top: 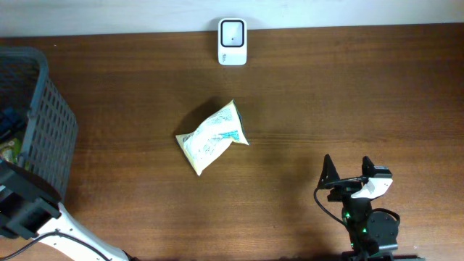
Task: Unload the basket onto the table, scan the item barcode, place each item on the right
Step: 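Grasp the green drink pouch with the left gripper and lift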
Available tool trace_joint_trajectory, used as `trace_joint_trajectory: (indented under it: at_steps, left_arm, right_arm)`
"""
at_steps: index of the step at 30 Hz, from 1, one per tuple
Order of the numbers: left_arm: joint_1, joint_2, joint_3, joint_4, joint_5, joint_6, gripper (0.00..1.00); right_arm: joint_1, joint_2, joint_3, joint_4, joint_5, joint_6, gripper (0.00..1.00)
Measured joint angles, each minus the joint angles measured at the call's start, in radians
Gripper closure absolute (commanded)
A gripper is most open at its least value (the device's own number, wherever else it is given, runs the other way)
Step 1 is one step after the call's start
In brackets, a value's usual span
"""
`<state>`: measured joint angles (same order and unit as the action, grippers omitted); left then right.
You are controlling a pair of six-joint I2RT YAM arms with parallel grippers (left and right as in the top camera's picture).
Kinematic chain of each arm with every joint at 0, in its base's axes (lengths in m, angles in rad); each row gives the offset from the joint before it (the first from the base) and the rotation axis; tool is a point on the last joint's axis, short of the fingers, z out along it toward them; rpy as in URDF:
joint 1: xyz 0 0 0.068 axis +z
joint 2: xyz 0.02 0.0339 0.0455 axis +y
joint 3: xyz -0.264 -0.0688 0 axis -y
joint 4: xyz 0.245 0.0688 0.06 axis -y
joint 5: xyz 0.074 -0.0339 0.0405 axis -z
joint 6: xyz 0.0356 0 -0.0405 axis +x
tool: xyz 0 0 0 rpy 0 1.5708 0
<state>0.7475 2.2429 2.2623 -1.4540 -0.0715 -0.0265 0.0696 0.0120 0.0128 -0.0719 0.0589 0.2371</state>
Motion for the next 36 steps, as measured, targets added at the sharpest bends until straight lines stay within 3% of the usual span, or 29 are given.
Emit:
trace_joint_trajectory:
  at_steps: [12, 24, 31, 36]
  left_arm:
    - [0.0, 0.0, 0.0, 0.001, 0.0, 0.062, 0.0]
    - [0.005, 0.112, -0.006, -0.021, -0.054, 0.087, 0.23]
    - [0.025, 0.112, -0.025, -0.013, -0.089, 0.08, 0.24]
    - [0.03, 0.112, -0.143, 0.046, -0.13, 0.06, 0.28]
  right_arm:
    - [0.0, 0.0, 0.0, 0.0, 0.0, -0.001, 0.01]
    - [0.0, 0.0, 0.0, 0.0, 0.0, 0.0, 0.01]
    - [0.0, 0.0, 0.0, 0.0, 0.0, -0.001, 0.01]
    - [0.0, 0.0, 0.0, 0.0, 0.0, -0.001, 0.01]
